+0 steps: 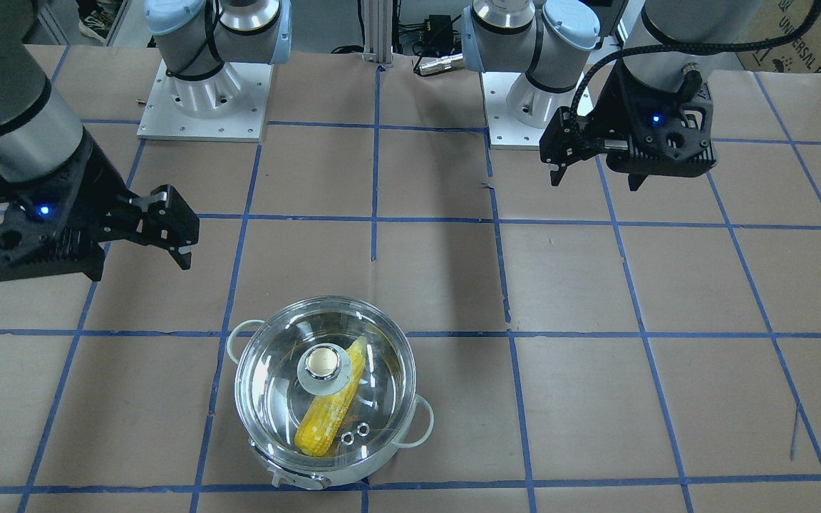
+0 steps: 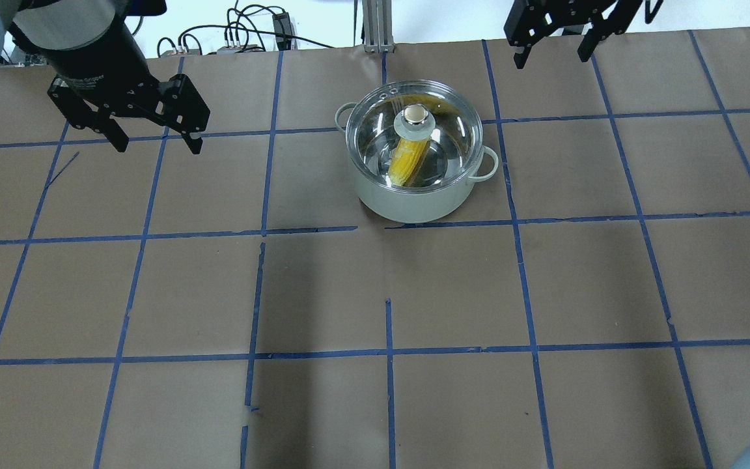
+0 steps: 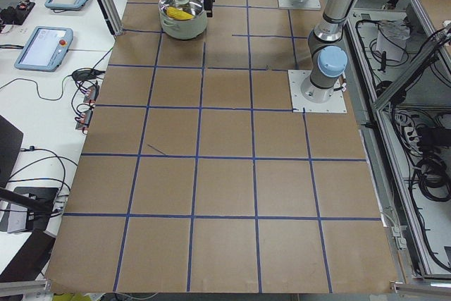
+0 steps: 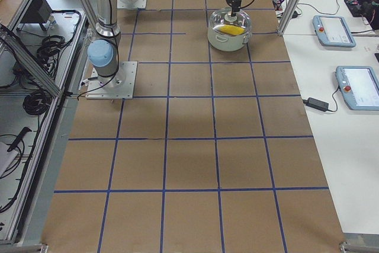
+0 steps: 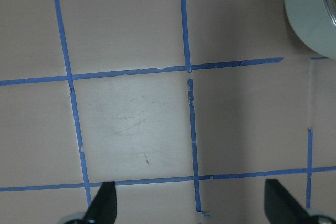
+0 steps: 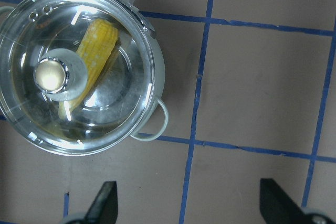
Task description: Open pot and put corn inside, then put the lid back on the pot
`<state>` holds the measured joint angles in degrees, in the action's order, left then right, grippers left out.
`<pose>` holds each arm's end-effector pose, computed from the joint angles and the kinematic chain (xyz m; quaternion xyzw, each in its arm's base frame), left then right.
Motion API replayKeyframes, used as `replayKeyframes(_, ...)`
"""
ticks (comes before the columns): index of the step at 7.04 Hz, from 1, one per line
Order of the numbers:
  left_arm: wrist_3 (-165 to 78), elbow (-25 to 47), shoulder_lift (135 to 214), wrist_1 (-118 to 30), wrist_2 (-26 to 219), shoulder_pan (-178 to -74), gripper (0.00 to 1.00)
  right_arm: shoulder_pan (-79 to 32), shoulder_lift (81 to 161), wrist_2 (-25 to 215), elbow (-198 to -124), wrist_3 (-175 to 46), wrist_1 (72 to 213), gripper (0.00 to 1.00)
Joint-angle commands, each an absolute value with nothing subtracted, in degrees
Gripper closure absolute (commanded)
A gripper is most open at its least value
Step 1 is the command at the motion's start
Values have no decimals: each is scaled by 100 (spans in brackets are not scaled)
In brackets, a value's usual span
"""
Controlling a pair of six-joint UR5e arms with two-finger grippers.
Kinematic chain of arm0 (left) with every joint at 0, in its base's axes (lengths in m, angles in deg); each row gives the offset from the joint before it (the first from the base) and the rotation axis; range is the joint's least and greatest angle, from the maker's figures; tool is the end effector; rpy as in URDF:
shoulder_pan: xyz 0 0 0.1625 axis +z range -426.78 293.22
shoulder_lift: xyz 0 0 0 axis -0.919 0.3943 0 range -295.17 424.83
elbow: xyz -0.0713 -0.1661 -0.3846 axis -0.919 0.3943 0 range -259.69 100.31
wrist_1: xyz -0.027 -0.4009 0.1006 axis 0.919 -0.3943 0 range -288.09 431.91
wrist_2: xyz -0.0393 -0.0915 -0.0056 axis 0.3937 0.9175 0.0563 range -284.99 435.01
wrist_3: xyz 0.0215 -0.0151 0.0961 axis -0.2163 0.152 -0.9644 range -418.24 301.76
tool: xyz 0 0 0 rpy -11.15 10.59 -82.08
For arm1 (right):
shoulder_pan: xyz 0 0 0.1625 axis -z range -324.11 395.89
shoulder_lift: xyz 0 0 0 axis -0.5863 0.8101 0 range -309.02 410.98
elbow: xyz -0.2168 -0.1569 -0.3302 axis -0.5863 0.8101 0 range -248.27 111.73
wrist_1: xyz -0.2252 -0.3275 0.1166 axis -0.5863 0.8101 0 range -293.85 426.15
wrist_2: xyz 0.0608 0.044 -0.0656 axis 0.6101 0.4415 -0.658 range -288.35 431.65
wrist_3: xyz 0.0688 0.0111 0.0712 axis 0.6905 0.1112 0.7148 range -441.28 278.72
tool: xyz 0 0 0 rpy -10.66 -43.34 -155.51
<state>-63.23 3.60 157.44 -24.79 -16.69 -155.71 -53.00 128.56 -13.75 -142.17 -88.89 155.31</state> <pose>-0.1207 -0.5080 0.5110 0.0345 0.9990 0.0235 0.0136 0.1299 -0.5899 0.5086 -0.0576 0.9972 -0.0278 0.0381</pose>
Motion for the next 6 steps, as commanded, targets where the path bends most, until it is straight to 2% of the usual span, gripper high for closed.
replayKeyframes(1, -6308, 398, 15720, -2486, -1666, -15572, 0, -5253, 13699, -1342, -15155, -8875, 15649, 0)
replayKeyframes(3, -6299, 398, 15720, -2486, -1658, -15572, 0, -5261, 14306, -1430, -15728, -8911, 15887, 0)
replayKeyframes(6, -6290, 398, 15711, -2486, -1658, -15572, 0, -5270, 14275, -1439, -15722, -8937, 15949, 0)
